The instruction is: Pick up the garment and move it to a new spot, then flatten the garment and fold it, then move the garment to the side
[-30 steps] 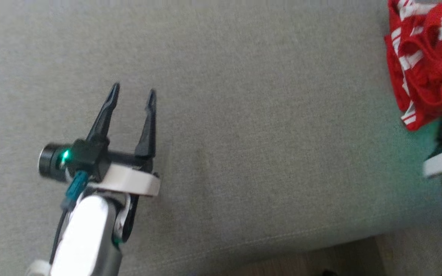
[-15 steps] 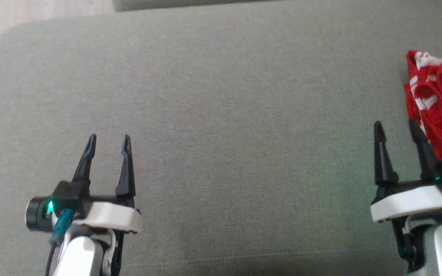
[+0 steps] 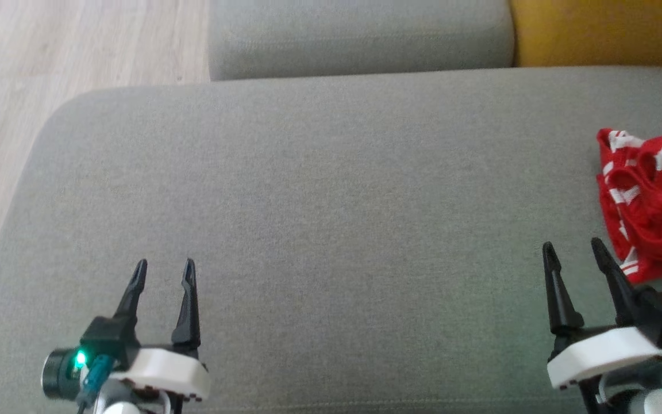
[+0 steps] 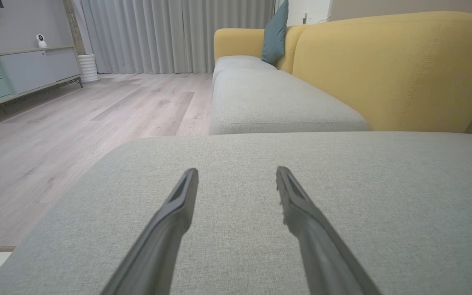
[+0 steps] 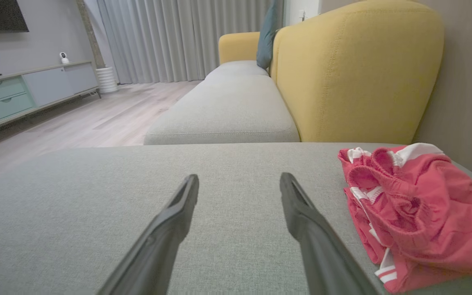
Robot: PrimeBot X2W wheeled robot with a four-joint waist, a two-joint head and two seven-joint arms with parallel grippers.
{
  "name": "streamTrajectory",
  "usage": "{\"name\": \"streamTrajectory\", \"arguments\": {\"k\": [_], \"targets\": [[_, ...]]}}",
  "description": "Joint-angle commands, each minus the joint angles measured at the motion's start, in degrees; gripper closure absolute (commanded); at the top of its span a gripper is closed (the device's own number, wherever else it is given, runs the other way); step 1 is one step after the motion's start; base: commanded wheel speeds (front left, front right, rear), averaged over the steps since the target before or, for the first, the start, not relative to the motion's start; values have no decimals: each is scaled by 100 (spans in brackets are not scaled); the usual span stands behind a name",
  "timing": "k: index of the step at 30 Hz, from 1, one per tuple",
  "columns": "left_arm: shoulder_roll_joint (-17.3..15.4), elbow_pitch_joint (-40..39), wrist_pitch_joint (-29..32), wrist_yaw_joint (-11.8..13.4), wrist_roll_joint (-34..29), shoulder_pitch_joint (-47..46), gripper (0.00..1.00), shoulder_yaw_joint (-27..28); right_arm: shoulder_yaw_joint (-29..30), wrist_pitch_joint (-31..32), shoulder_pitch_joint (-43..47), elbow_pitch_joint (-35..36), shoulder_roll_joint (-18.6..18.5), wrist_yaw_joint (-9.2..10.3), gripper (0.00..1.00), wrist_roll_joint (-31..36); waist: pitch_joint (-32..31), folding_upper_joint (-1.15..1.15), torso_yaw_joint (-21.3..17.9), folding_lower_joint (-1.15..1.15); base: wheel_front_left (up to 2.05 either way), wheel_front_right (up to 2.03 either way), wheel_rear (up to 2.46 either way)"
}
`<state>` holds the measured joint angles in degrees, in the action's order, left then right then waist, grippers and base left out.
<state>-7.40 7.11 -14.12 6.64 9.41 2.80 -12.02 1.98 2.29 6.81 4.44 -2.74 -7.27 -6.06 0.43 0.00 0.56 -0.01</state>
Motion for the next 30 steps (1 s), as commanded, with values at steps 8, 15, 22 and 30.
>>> {"name": "streamTrajectory", "arguments": {"k": [8, 15, 22, 30], "targets": [[-124, -211, 38, 68, 62, -60, 0, 187, -153, 125, -43, 359, -26, -22, 0, -64, -114, 0, -56, 1, 0, 0, 0], [-144, -242, 71, 111, 74, -48, 0, 164, -163, 158, -47, 367, -20, -22, 0, -102, -112, 0, -49, 1, 0, 0, 0], [-176, -256, 87, 133, 91, -51, 0, 142, -177, 165, -59, 367, -17, -22, 0, -127, -97, 0, -75, 1, 0, 0, 0], [-207, -264, 94, 157, 105, -66, 0, 111, -171, 136, -80, 332, -16, -22, 0, -122, -96, 0, -96, 1, 0, 0, 0]]}}
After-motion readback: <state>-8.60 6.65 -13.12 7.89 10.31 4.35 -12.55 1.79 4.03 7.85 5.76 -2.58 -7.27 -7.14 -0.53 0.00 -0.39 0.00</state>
